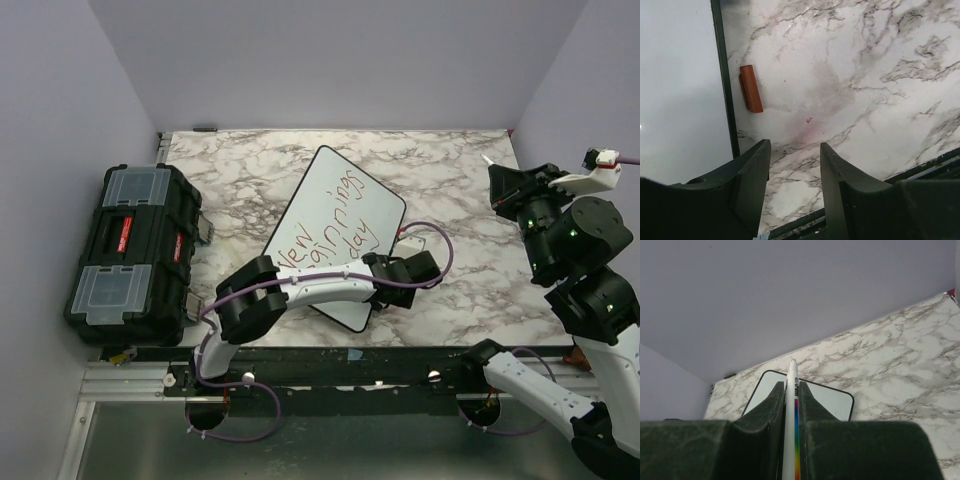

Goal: Write a sentence on the whiteboard
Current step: Pick up the pen cap from the center of the board.

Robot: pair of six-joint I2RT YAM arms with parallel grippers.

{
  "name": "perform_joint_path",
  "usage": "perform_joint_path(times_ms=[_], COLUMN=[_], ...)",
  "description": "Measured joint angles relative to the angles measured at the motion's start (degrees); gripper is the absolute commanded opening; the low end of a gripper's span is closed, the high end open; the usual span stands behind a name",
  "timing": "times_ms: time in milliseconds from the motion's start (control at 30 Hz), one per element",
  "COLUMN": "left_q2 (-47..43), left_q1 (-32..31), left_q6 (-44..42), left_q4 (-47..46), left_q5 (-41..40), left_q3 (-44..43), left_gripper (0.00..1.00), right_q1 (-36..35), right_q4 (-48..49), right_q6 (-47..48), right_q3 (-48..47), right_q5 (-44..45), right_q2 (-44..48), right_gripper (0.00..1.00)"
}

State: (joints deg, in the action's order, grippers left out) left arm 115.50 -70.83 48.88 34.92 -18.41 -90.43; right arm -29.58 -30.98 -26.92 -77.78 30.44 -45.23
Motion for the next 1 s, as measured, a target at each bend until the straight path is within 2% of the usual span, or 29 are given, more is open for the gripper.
perform_joint_path(times_ms=[733, 1000], left_q2=[5.97, 5.97], left_q1=[3.96, 5.03], left_q6=[-4.15, -4.81], left_q4=[-0.5, -0.2], left_q5=[0.22, 0.11], left_q3=[-2.58, -2.73], left_gripper=[0.45, 0.41], right_q1=[0.0, 0.0], right_q4=[-0.04, -0.07], right_q6=[0.98, 1.01], right_q3=[0.31, 1.16], right_q5=[-0.09, -0.15], right_q2=[1.11, 1.05], right_gripper=[0.01, 0.01])
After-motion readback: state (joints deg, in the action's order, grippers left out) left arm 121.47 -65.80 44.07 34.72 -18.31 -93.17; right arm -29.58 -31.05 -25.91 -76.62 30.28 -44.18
